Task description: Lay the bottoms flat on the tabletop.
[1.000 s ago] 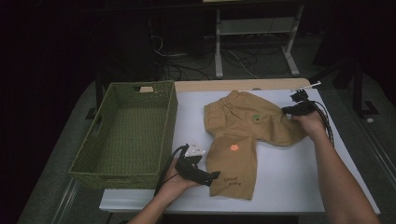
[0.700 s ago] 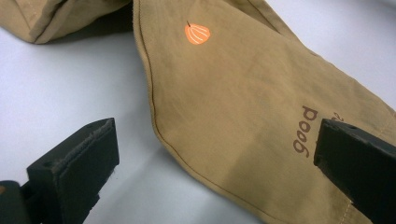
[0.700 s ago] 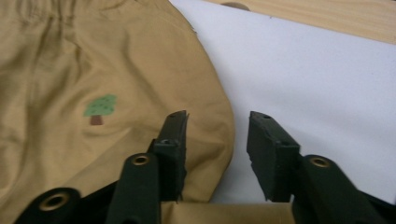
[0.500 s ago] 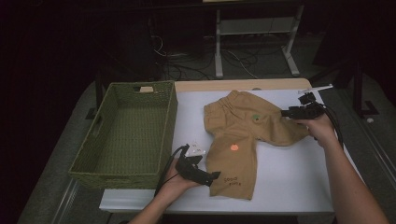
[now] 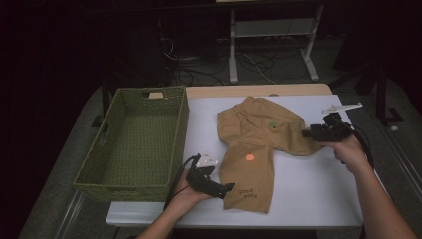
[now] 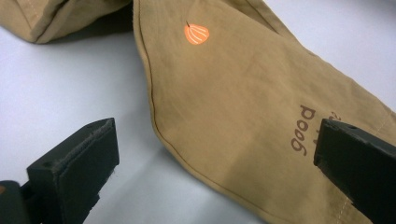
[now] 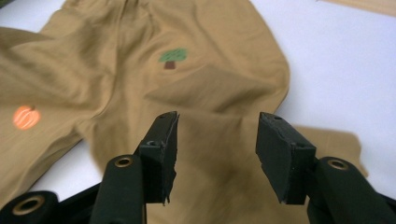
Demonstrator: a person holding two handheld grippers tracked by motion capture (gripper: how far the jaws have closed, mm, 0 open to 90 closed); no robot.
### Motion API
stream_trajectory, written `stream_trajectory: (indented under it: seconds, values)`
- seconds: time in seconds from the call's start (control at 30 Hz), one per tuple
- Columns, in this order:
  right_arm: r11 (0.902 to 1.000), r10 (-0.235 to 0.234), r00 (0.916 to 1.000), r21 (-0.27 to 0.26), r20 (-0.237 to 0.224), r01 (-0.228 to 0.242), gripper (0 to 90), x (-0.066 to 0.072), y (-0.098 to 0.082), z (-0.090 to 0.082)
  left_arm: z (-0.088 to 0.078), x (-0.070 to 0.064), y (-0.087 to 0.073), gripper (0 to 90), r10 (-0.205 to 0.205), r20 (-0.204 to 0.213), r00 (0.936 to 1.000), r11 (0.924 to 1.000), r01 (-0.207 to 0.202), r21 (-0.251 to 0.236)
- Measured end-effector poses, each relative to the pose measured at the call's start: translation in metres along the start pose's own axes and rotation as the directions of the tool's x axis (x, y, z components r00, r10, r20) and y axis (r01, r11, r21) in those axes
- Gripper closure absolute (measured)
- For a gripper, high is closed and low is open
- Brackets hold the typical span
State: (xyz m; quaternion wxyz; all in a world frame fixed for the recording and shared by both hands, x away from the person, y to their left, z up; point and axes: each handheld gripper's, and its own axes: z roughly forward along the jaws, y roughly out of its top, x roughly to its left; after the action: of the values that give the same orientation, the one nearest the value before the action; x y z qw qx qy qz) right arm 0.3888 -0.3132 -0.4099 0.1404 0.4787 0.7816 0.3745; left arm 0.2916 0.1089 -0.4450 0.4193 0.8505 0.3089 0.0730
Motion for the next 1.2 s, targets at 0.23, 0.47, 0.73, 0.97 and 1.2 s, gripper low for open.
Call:
stream_trajectory:
  seconds: [0.23,0.47,0.73,0.97,1.2]
  values:
    - [0.9992,-0.035,0.9993,0.017,-0.009,0.035,52.1,0.015,-0.022,-0.012,-0.002,0.0,0.0,0.1,-0.001,-0.005,1.0,1.0,0.001,-0.005]
    - [0.9977,-0.056,0.9983,0.037,-0.019,0.056,53.5,0.022,-0.04,-0.016,-0.002,-0.001,0.0,0.0,-0.001,-0.007,1.0,1.0,0.001,-0.008]
    - [0.9933,-0.078,0.9969,0.086,0.01,0.077,50.4,0.013,-0.044,-0.005,-0.003,0.0,-0.001,0.0,-0.001,-0.007,1.0,1.0,0.001,-0.006]
    - [0.981,-0.135,0.9903,0.145,0.033,0.129,53.2,0.016,-0.048,0.009,-0.002,-0.001,0.0,0.1,0.002,-0.008,1.0,1.0,-0.002,-0.004]
    - [0.9793,-0.149,0.9874,0.146,0.053,0.14,75.1,0.014,-0.049,0.008,-0.001,0.0,0.0,0.0,0.003,-0.01,0.9999,1.0,-0.003,-0.002]
